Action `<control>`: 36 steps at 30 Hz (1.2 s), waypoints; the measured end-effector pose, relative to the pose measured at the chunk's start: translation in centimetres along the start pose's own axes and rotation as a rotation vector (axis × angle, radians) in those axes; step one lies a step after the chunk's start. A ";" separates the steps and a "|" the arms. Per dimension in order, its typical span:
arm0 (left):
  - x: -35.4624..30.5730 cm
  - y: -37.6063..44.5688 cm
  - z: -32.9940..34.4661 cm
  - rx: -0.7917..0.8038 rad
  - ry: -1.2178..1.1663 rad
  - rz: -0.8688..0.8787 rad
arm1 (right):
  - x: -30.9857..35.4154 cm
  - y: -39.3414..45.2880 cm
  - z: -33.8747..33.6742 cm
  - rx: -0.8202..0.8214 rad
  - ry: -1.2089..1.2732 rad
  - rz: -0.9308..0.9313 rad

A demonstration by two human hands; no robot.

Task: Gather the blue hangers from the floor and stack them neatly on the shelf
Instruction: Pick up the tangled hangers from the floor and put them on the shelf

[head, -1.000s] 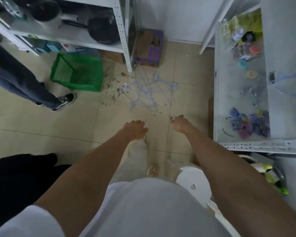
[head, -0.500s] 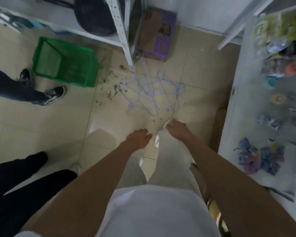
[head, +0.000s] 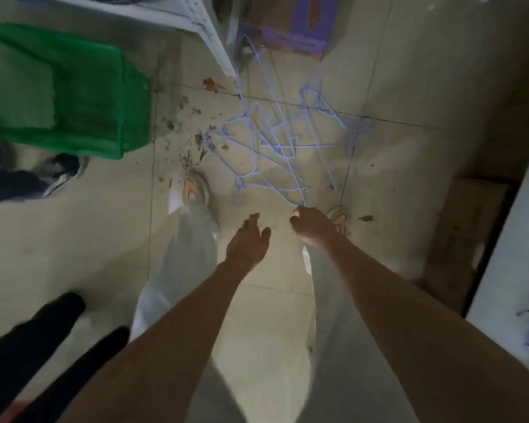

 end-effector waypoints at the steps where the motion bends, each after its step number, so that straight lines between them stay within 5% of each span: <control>1: 0.7 2.5 -0.9 -0.014 0.053 0.035 | 1.1 2.2 0.1 -0.030 0.040 0.016; 7: 8.7 18.4 -2.9 -0.049 0.214 0.131 | 6.8 16.2 2.7 -0.145 0.154 0.005; 10: 11.7 25.3 -1.8 -0.024 0.054 0.086 | 8.6 23.0 2.5 -0.240 0.077 -0.088; 17: 15.5 38.1 -2.6 -0.327 -0.270 0.011 | 9.3 34.9 0.9 -0.562 0.004 -0.010; 25: 14.8 45.7 -4.3 -0.433 -0.713 -0.055 | 12.8 40.3 0.1 -0.665 -0.110 -0.173; 30: 12.5 47.2 -4.0 -0.289 -0.935 -0.081 | 13.1 41.9 -0.7 -0.533 0.027 -0.184; 36: 10.2 45.7 -3.4 -0.133 -0.938 -0.064 | 11.8 40.7 -0.7 -0.440 0.142 -0.179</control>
Point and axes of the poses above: each hand's wrist, its own y-axis towards the middle knuckle, its own z-axis out of the palm, x = y × z, the point moved 7 cm from there along y, towards the middle knuckle, and after that the axes turned 14 degrees about z, right-handed, at the moved point
